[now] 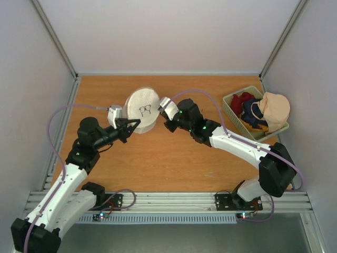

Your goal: Unzip the laundry bag and remove the bra

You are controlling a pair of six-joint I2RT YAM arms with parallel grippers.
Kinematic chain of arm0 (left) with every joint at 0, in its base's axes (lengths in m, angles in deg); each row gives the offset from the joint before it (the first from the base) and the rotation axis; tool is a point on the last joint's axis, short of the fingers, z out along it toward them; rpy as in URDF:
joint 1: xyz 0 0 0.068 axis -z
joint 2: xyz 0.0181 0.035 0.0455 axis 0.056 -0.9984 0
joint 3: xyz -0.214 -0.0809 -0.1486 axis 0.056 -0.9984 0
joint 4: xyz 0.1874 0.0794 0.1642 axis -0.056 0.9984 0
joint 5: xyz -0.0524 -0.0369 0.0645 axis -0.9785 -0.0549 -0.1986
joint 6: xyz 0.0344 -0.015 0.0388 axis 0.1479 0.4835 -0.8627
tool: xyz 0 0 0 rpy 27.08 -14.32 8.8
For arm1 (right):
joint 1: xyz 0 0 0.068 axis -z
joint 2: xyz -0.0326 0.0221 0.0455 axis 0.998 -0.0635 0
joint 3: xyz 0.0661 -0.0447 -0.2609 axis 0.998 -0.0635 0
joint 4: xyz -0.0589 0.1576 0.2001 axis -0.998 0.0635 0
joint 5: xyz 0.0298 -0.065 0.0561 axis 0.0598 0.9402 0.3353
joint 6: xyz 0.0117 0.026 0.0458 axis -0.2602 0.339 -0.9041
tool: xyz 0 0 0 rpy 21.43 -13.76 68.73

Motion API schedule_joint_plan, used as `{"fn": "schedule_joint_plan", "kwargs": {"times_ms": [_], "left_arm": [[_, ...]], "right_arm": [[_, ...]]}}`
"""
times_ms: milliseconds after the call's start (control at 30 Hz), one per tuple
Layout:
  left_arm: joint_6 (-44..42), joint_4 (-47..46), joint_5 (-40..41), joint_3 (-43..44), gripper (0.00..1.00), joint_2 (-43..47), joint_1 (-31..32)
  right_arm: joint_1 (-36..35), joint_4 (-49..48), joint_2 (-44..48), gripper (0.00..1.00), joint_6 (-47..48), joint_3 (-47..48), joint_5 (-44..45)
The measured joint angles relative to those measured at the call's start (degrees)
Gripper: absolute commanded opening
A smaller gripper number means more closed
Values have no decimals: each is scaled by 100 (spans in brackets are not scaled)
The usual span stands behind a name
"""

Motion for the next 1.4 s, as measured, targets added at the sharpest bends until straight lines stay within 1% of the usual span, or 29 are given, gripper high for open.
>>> {"fn": "schedule_joint_plan", "kwargs": {"times_ms": [33,67,133,167,200,233,300,333,433,500,600,700,767,900,933,1033,1100,1133,1233,1267,1333,1400], "left_arm": [[44,0,-28,-4,5,-7,0],[92,0,-26,-15,19,-17,0],[219,2,144,-52,37,-35,0],[297,2,313,-76,49,-42,4],[328,2,496,-105,58,-46,4],[361,0,708,-140,65,-52,4],[391,0,1115,-234,78,-116,2],[332,2,1283,-286,82,-153,0],[125,7,1777,-501,93,-262,-17],[-114,50,2044,-656,99,-319,-74],[-573,339,2155,-756,99,-299,-262],[-1102,625,1974,-715,99,-190,-411],[-1558,927,1703,-573,99,-90,-481],[-2437,1578,911,-181,99,146,-522],[-2662,1755,649,-76,97,192,-522],[-3569,2448,-203,275,85,197,-485],[-4205,2835,-354,396,81,199,-256],[-4441,2979,-323,409,77,199,-61],[-5014,3274,44,413,57,162,588],[-5189,3322,219,426,52,111,780],[-5386,3381,557,511,49,-48,1008],[-5536,3421,835,660,42,-243,1091]], "right_arm": [[0,70,44,1,48,-11,11],[0,144,76,1,85,-24,2],[-15,306,120,1,162,-44,-68],[-57,354,131,1,179,-74,-116],[-76,404,142,1,186,-105,-160],[-105,448,157,1,184,-166,-240],[-175,505,186,1,142,-304,-426],[-208,503,210,1,90,-422,-570],[-291,446,247,1,-127,-719,-872],[-369,422,212,1,-264,-883,-968],[-588,356,7,1,-428,-981,-1043],[-798,302,-177,1,-501,-992,-1128],[-887,317,-251,1,-529,-994,-1189],[-925,332,-254,1,-555,-964,-1228],[-925,348,-249,1,-564,-944,-1228],[-916,442,-243,1,-570,-807,-1226],[-918,496,-225,1,-570,-695,-1237],[-918,505,-214,1,-570,-654,-1246],[-940,544,-184,1,-568,-579,-1266],[-951,557,-184,1,-566,-566,-1266],[-981,603,-184,1,-566,-553,-1268],[-1014,647,-184,1,-566,-553,-1266]]}}
